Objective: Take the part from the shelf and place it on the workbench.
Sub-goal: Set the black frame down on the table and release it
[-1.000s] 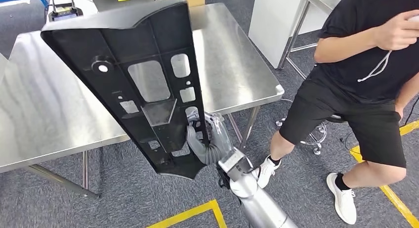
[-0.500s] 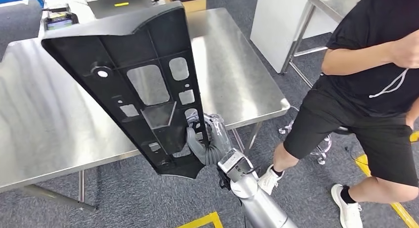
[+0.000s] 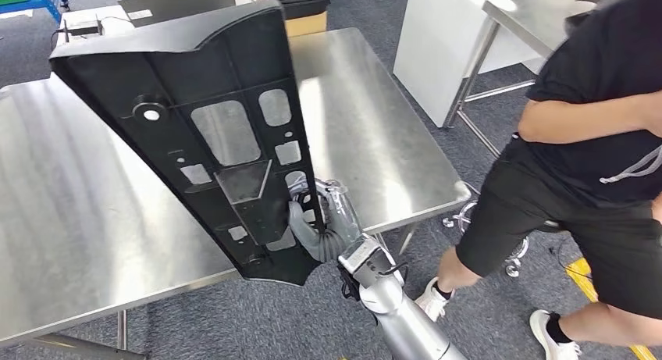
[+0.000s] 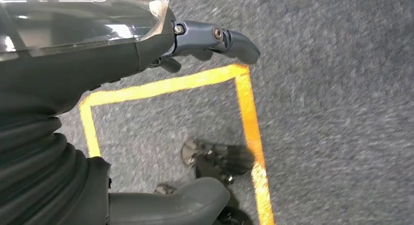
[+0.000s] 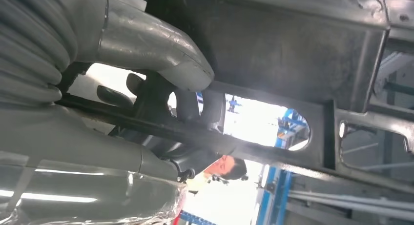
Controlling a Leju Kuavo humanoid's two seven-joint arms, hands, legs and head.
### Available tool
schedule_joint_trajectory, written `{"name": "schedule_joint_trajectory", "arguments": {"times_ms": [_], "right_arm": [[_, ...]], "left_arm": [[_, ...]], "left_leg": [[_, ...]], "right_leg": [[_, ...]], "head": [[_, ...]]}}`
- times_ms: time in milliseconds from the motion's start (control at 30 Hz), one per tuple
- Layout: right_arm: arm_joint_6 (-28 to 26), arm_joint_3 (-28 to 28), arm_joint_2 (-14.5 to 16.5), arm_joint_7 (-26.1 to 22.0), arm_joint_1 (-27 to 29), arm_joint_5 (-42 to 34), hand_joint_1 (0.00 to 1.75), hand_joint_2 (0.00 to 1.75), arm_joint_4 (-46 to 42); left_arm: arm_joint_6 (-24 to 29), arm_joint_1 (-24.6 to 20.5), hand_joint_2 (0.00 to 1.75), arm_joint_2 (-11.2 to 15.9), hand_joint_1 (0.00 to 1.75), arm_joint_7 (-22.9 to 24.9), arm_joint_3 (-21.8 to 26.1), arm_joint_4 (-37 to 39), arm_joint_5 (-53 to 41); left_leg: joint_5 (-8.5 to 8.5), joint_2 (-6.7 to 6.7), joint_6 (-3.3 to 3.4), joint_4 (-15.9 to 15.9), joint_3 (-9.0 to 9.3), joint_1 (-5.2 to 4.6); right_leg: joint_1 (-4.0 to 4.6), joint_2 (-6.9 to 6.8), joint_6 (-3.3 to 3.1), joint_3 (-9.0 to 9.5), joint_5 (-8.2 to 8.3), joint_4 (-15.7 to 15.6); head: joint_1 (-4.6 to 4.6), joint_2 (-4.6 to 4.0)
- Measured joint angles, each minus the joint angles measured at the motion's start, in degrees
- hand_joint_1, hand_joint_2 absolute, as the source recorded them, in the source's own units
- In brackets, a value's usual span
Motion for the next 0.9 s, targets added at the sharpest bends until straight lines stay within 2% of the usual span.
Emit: {"name": "schedule_joint_trajectory", "arguments": {"times_ms": [33, 67, 133, 167, 200, 233, 267, 300, 333, 367, 400, 467, 533, 633, 767, 900], "right_arm": [[0.0, 0.0, 0.0, 0.0, -0.1, 0.0, 1.73, 1.75, 0.0], [0.0, 0.0, 0.0, 0.0, -0.2, 0.0, 1.73, 1.75, 0.0], [0.0, 0.0, 0.0, 0.0, -0.2, 0.0, 1.73, 1.75, 0.0], [0.0, 0.0, 0.0, 0.0, -0.1, 0.0, 1.73, 1.75, 0.0], [0.1, 0.0, -0.1, 0.0, 0.0, 0.1, 1.73, 1.75, 0.0], [0.1, 0.1, -0.1, 0.0, 0.0, 0.2, 1.73, 1.75, 0.1], [0.1, 0.1, -0.1, 0.1, -0.1, 0.4, 1.73, 1.75, 0.1], [0.1, 0.1, -0.1, 0.1, -0.1, 0.7, 1.73, 1.75, 0.1], [0.1, 0.1, -0.2, 0.2, -0.3, 1.1, 1.73, 1.75, 0.2], [0.0, 0.2, -0.1, 0.3, -0.4, 1.7, 1.73, 1.75, 0.3], [-0.3, 0.3, -0.1, 0.5, -0.7, 2.6, 1.73, 1.75, 0.4], [-1.7, 0.8, 0.0, 1.3, -1.7, 5.5, 1.73, 1.75, 0.9], [-3.7, 1.7, 0.4, 2.7, -3.7, 9.4, 1.73, 1.75, 2.1], [-6.7, 3.2, 1.5, 5.6, -8.1, 16.3, 1.73, 1.75, 5.9], [-11.0, 5.6, 3.7, 10.7, -15.0, 27.7, 1.73, 1.75, 13.7], [-12.2, 7.1, 5.6, 12.3, -19.1, 31.1, 1.73, 1.75, 19.5]], "left_arm": [[0.0, 0.0, 1.75, 0.0, 0.00, 0.0, 0.0, 0.0, 0.0], [0.0, -0.1, 1.75, 0.0, 0.00, 0.0, 0.0, 0.0, 0.0], [0.0, -0.2, 1.75, 0.0, 0.00, 0.0, 0.0, 0.0, 0.0], [0.0, -0.2, 1.75, 0.0, 0.00, 0.0, 0.0, 0.0, 0.0], [0.0, -0.1, 1.75, 0.0, 0.00, 0.0, 0.0, 0.0, 0.0], [0.1, -0.1, 1.75, 0.0, 0.00, -0.1, 0.0, 0.0, 0.0], [0.3, -0.1, 1.75, -0.1, 0.00, -0.3, 0.0, 0.0, 0.0], [0.6, -0.1, 1.75, -0.2, 0.00, -0.4, 0.1, 0.0, 0.1], [1.1, -0.1, 1.75, -0.2, 0.00, -0.5, 0.2, 0.0, 0.1], [1.6, -0.1, 1.75, -0.3, 0.00, -0.4, 0.3, 0.0, 0.3], [1.9, -0.1, 1.75, -0.4, 0.00, -0.3, 0.5, 0.0, 0.4], [2.5, -0.1, 1.75, -0.4, 0.00, 0.0, 0.8, 0.0, 0.5], [2.7, -0.2, 1.75, -0.4, 0.00, 0.5, 1.1, 0.0, 0.1], [2.9, -0.6, 1.75, -0.5, 0.00, 1.1, 1.4, 0.0, -0.7], [2.9, -0.9, 1.75, -0.5, 0.00, 1.2, 1.4, 0.0, -1.9], [2.7, -0.9, 1.75, -0.5, 0.00, 1.2, 1.4, 0.0, -2.4]], "left_leg": [[-0.15, -0.04, 0.42, -0.1, 0.84, 0.00], [-0.49, -0.05, 0.70, -0.2, 1.37, 0.00], [-1.45, -0.14, 1.12, -0.2, 2.22, -0.14], [-2.02, -0.23, 1.16, -0.2, 2.75, -0.21], [-2.58, -0.34, 1.16, -0.2, 3.40, -0.28], [-3.15, -0.46, 1.12, -0.2, 4.16, -0.32], [-3.74, -0.60, 1.03, -0.2, 5.00, -0.35], [-4.31, -0.72, 0.90, -0.2, 5.65, -0.36], [-4.91, -0.84, 0.66, -0.2, 6.29, -0.42], [-5.42, -0.93, 0.35, -0.1, 6.61, -0.48], [-5.83, -0.96, 0.07, -0.1, 6.71, -0.55], [-6.10, -0.84, 0.00, 0.1, 6.67, -0.57], [-6.04, -0.60, 0.22, 0.1, 6.69, -0.43], [-6.14, -0.37, 0.13, -0.3, 6.91, -0.34], [-6.45, -0.17, -0.23, -1.1, 7.25, -0.28], [-6.25, -0.19, -0.57, -1.2, 7.25, -0.19]], "right_leg": [[-0.05, -0.09, 0.17, -0.97, -0.32, 2.0], [-0.15, -0.18, 0.18, -2.90, -0.97, 5.2], [-0.25, -0.24, -0.04, -8.26, -3.28, 12.8], [-0.27, -0.25, -0.18, -10.70, -4.55, 15.2], [-0.27, -0.25, -0.17, -12.29, -5.14, 15.8], [-0.26, -0.25, 0.13, -12.96, -4.55, 14.5], [-0.25, -0.27, 0.66, -12.77, -2.54, 11.4], [-0.19, -0.31, 1.14, -12.09, 0.67, 7.4], [-0.01, -0.41, 1.26, -11.54, 3.59, 4.1], [0.21, -0.45, 0.94, -10.97, 5.94, 1.9], [0.29, -0.48, 0.45, -10.70, 7.40, 1.0], [0.20, -0.35, -0.27, -10.46, 7.96, 0.9], [0.10, -0.13, -0.47, -10.55, 7.98, 0.8], [0.18, 0.08, -0.93, -10.56, 7.68, 0.8], [0.25, 0.11, -1.11, -10.66, 7.61, 0.8], [0.33, 0.06, -1.27, -10.63, 7.70, 0.8]], "head": [[0.12, 0.00], [0.21, 0.00], [0.31, -0.01], [0.33, -0.01], [0.34, -0.01], [0.34, -0.01], [0.34, -0.01], [0.35, -0.01], [0.33, -0.01], [0.33, -0.01], [0.34, -0.01], [0.38, -0.01], [0.39, -0.01], [0.39, -0.01], [0.39, -0.01], [0.39, -0.01]]}}
